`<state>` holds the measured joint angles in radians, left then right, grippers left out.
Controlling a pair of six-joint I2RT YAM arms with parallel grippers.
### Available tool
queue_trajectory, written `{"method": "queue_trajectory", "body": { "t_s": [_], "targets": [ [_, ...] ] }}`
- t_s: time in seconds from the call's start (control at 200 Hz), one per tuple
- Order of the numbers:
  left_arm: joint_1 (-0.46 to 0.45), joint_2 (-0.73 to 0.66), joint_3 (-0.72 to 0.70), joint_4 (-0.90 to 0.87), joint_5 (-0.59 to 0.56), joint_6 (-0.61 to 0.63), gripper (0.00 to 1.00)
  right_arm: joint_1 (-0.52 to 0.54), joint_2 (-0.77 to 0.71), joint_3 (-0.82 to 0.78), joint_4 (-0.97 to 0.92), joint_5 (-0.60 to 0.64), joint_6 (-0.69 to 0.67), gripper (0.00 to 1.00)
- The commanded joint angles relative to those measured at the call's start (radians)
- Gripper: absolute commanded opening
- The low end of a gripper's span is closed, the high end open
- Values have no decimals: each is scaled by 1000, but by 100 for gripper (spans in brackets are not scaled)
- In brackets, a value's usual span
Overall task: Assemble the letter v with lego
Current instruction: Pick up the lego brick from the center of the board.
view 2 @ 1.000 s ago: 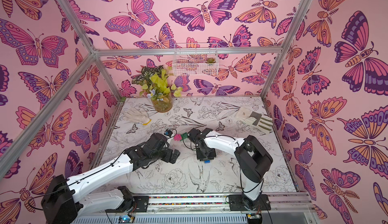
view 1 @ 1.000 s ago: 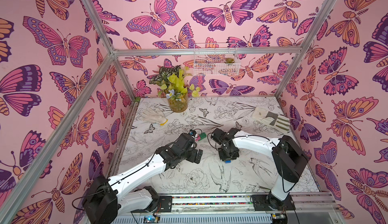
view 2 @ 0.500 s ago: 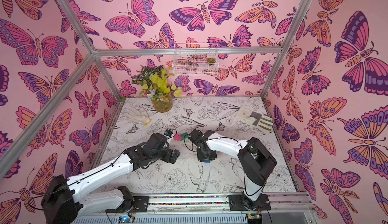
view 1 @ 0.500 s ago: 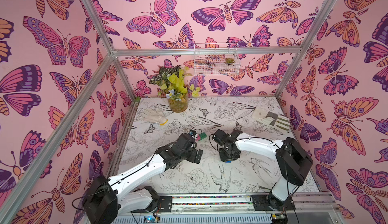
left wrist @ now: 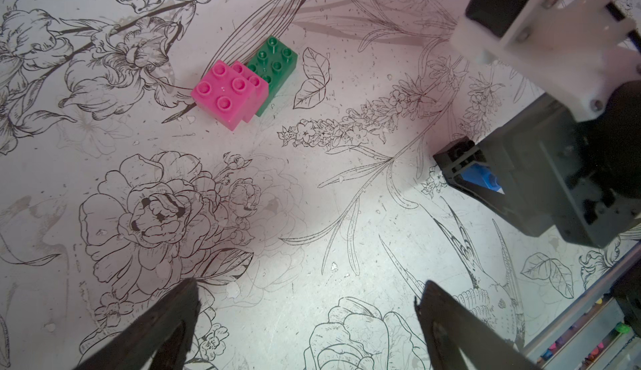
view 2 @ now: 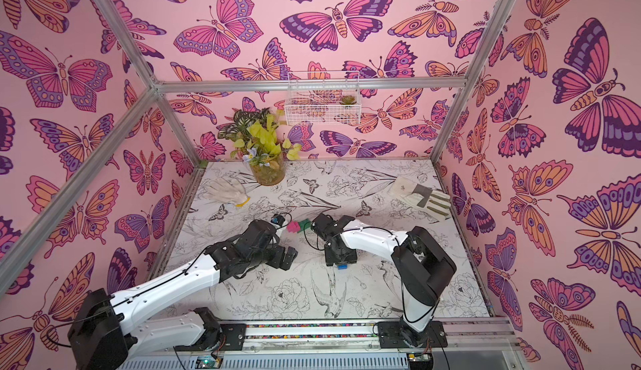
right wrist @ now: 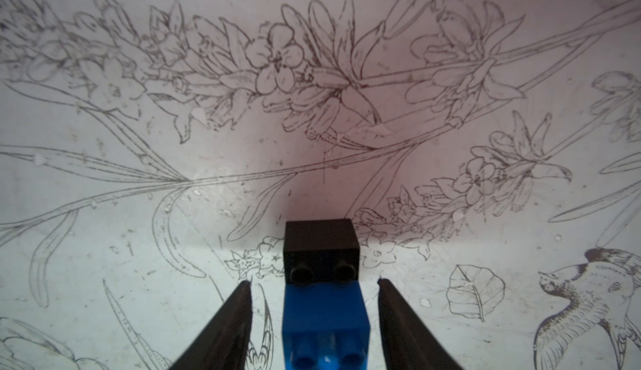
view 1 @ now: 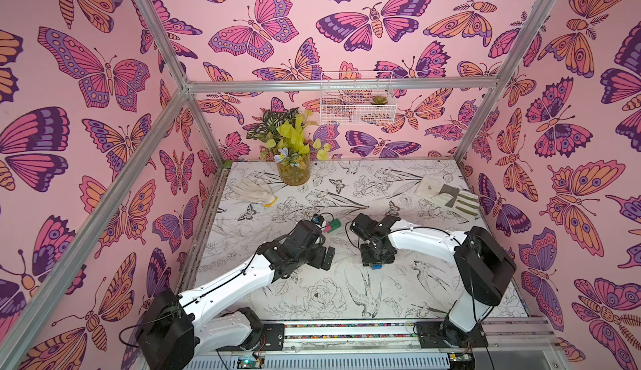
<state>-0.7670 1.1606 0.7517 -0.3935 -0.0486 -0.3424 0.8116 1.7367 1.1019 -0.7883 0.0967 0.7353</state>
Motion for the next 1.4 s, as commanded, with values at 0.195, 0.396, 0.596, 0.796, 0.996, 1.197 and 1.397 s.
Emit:
{"method": "queue_trajectory", "body": {
  "t_s": [0.195,0.396,0.596,0.796,0.996,1.197,1.397],
  "targets": [
    [-5,8,-21,-22,-11,-4,100,-1,45,-40,43,10,19,52],
    [-6,13,-21,-21,-14,-3,100,-6,44,-56,63,9,23,47],
    [-5,17,-22,-22,-19,-3,100,-17,25,-81,84,21,19,46],
    [-5,43,-15,-22,-17,-1,100,-35,4,-105,99,23,8,44],
    [-5,36,-19,-23,-22,-4,100,-38,3,-119,110,6,0,25],
    [-5,37,-20,-25,-25,-6,100,-38,-17,-127,128,-18,-9,19],
    [-5,29,-21,-26,-37,-8,100,-42,-52,-88,105,-42,-94,16]
  ]
}}
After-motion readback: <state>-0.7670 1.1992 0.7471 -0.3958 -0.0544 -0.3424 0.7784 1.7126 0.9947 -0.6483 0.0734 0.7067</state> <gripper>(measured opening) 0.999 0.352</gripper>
